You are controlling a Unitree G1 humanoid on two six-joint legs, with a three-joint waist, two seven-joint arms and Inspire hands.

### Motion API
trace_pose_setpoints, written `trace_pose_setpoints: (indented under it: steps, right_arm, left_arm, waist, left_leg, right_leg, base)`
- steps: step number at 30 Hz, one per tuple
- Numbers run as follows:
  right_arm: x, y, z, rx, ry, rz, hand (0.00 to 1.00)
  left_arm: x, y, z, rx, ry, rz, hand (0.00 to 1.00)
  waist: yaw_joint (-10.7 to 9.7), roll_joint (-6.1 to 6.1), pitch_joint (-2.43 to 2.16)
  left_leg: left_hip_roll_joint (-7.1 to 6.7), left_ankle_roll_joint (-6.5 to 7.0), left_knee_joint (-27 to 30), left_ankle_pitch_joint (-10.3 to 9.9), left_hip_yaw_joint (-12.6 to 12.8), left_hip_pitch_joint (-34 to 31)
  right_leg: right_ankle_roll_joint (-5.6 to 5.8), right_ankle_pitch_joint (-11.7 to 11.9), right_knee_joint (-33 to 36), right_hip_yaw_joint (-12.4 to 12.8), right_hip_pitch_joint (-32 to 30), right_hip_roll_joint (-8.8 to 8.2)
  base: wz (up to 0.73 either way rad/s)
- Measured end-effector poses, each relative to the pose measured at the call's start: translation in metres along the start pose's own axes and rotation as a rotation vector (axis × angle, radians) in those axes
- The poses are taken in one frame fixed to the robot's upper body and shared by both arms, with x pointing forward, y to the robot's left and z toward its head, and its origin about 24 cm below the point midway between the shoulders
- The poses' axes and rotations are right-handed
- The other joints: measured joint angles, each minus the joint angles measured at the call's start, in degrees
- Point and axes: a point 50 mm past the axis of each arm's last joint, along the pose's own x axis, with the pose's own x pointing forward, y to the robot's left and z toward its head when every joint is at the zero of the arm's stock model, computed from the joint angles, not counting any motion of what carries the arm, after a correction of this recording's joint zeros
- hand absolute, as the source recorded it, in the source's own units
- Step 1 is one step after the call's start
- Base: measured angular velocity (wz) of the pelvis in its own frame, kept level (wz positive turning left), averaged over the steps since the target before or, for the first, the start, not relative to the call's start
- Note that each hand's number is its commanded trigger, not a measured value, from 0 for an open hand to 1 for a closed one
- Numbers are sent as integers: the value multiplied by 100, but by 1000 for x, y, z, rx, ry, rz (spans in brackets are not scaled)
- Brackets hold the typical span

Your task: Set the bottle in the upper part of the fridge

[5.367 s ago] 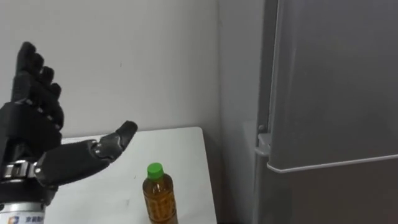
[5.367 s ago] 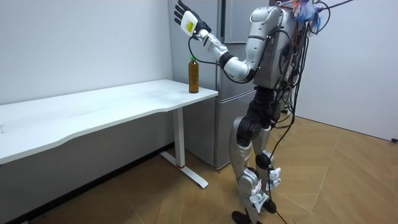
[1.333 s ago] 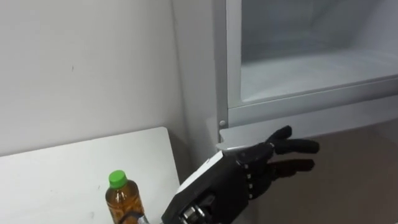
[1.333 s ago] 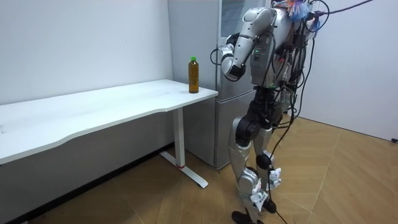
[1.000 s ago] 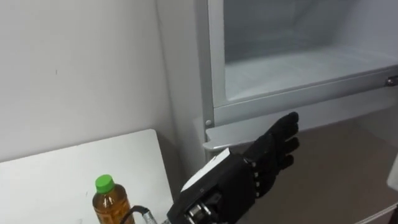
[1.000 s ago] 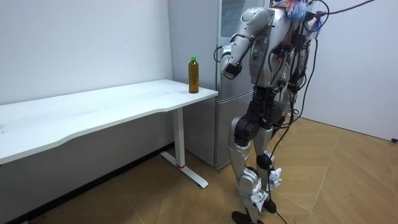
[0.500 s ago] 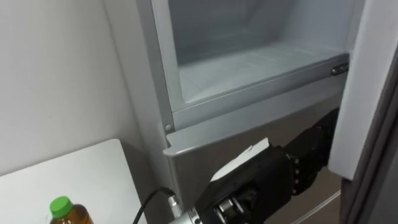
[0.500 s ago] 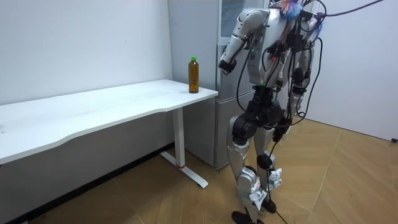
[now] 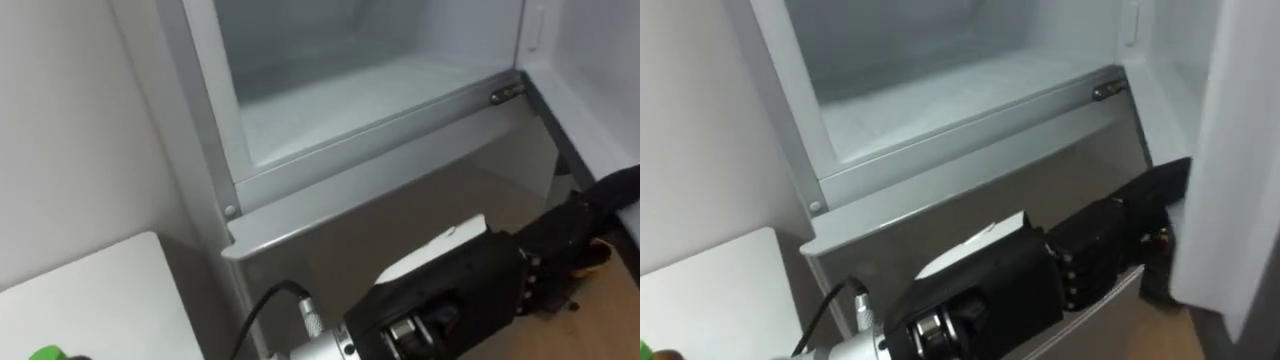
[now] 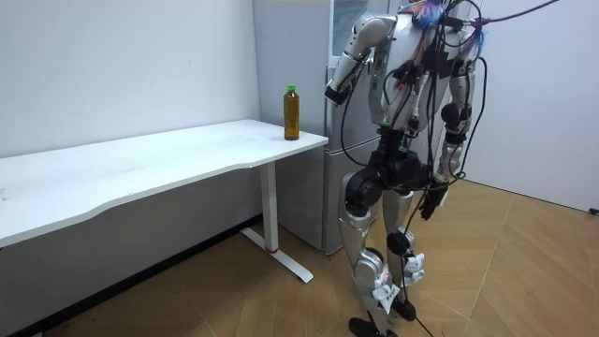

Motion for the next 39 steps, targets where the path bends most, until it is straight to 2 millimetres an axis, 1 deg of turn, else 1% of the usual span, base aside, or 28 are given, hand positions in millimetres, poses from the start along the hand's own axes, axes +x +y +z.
trace_pose_setpoints:
  steps: [4, 6, 8, 9, 10, 11, 12, 14, 18, 21, 24, 25, 26, 27, 28, 29, 30, 32, 33, 35, 36, 37, 39]
  right_arm:
    - [-1, -2, -2, -15, 9, -8, 0]
    - [-1, -4, -4, -39, 20, -12, 0]
    - [-2, -5, -7, -60, 35, -18, 0]
    - [-2, -6, -8, -68, 39, -19, 0]
    - [-2, -6, -8, -80, 43, -19, 0]
    - [-2, -6, -9, -84, 50, -20, 0]
    - [-2, -7, -9, -85, 56, -21, 0]
    - [-2, -7, -12, -104, 76, -21, 0]
    - [-2, -9, -11, -104, 90, -31, 0]
    - [-2, -9, -11, -104, 92, -29, 0]
    - [-1, -6, -7, -108, 79, -25, 0]
    - [-1, -6, -6, -110, 75, -24, 0]
    - [-1, -5, -4, -112, 67, -22, 0]
    - [0, -4, -3, -112, 63, -21, 0]
    - [0, -2, -1, -113, 56, -21, 0]
    - [1, -1, 0, -122, 48, -22, 0]
    - [1, -1, 1, -122, 46, -24, 0]
    - [1, 2, 3, -133, 38, -19, 0]
    - [2, 3, 5, -134, 32, -15, 0]
    - [3, 9, 10, -134, 6, 5, 0]
    - [3, 10, 11, -134, 1, 10, 0]
    - [4, 15, 12, -132, -2, 21, 0]
    - [6, 25, 11, -126, -7, 48, 0]
  left_arm:
    - [1, 0, 0, -1, -2, -2, 0]
    - [2, 0, -1, -6, -5, -2, 0]
    - [3, 0, -2, -9, -1, -4, 0]
    - [3, 0, -2, -9, 0, -4, 0]
    - [4, 1, -2, -8, -1, -5, 0]
    - [5, 1, -1, -5, -2, -7, 0]
    - [6, 2, -1, -4, -1, -7, 0]
    - [7, 4, -2, 2, 5, -8, 0]
    - [8, 5, -2, 4, 5, -6, 0]
    - [8, 5, -1, 9, -4, -6, 0]
    - [6, 5, 0, 20, -9, -5, 0]
    - [6, 5, 0, 22, -12, -6, 0]
    - [7, 5, 1, 23, -17, -7, 0]
    - [6, 5, 1, 24, -20, -8, 0]
    - [6, 5, 2, 26, -24, -9, 0]
    - [6, 5, 2, 26, -26, -10, 0]
    - [6, 5, 2, 26, -26, -11, 0]
    - [6, 5, 2, 27, -26, -14, 0]
    - [6, 5, 2, 27, -26, -15, 0]
    - [6, 5, 2, 28, -24, -15, 0]
    - [6, 5, 2, 30, -25, -15, 0]
    - [5, 5, 3, 37, -27, -14, 0]
    - [5, 4, 4, 39, -28, -11, 0]
  waist:
    - [-162, 2, 0]
    - [-181, 3, 7]
    - [-227, -2, 11]
    - [-261, -4, 13]
    - [-310, -5, 34]
    - [-314, -5, 51]
    - [-314, -6, 53]
    - [-315, -5, 54]
    - [-293, -14, 60]
    - [-268, -34, 73]
    - [-212, -74, 100]
    - [-199, -75, 100]
    - [-126, -76, 100]
    - [-99, -78, 99]
    - [-71, -79, 99]
    - [-42, -87, 95]
    - [9, -93, 94]
    - [232, -118, 79]
    - [257, -125, 75]
    - [322, -167, 55]
    - [337, -175, 52]
    - [383, -209, 51]
    - [447, -276, 28]
  left_leg:
    - [69, -16, 13, -9, 29, 6]
    - [105, -19, 13, -10, 100, 23]
    - [176, -88, 13, -49, 161, 83]
    - [182, -90, 12, -50, 166, 84]
    - [190, -92, 12, -51, 174, 83]
    - [196, -94, 11, -52, 187, 83]
    - [201, -96, 11, -53, 196, 83]
    - [238, -162, 12, -91, 253, 91]
    - [233, -162, 10, -91, 232, 98]
    - [224, -162, 0, -91, 123, 83]
    - [222, -162, 0, -91, 16, 51]
    - [219, -162, 1, -91, -18, 39]
    - [217, -164, 4, -89, -48, 8]
    - [216, -165, 12, -89, -75, -14]
    - [210, -168, 18, -86, -168, -73]
    - [160, -177, 29, -75, -259, -127]
    - [155, -176, 28, -71, -288, -133]
    - [145, -175, 29, -66, -378, -140]
    - [140, -173, 32, -64, -417, -150]
    - [114, -147, 35, -15, -665, -201]
    - [98, -144, 31, -12, -703, -207]
    - [41, -132, 17, 25, -805, -219]
    - [30, -119, -50, 67, -876, -222]
  right_leg:
    - [-48, 31, -3, 32, -24, 38]
    - [-78, 49, -3, 86, -31, 77]
    - [-111, 70, -9, 126, -8, 151]
    - [-115, 72, -10, 127, -10, 158]
    - [-119, 74, -9, 125, -14, 168]
    - [-128, 79, -9, 125, -21, 175]
    - [-132, 82, -9, 125, -24, 180]
    - [-147, 91, -9, 126, -39, 219]
    - [-156, 96, -21, 119, -63, 217]
    - [-154, 95, -12, 11, -66, 199]
    - [-153, 93, -17, -110, -70, 183]
    - [-153, 93, -17, -132, -71, 180]
    - [-153, 93, -5, -188, -87, 169]
    - [-153, 93, -1, -211, -102, 164]
    - [-153, 94, -4, -306, -111, 147]
    - [-153, 94, 10, -437, -107, 112]
    - [-152, 93, 16, -473, -103, 102]
    - [-152, 86, 18, -583, -59, 79]
    - [-152, 86, -10, -646, -7, 67]
    - [-133, 72, -36, -868, 65, -3]
    - [-130, 68, -38, -917, 70, -14]
    - [-126, 60, -44, -1006, 80, -46]
    - [-113, 45, -66, -1143, 100, -90]
  base:
    - [-27]
    - [-28]
    - [-20]
    - [-9]
    - [-5]
    - [-5]
    - [-6]
    - [-7]
    - [0]
    - [14]
    - [18]
    - [17]
    - [15]
    - [27]
    - [44]
    - [48]
    - [39]
    - [23]
    - [39]
    - [54]
    - [47]
    - [42]
    - [36]
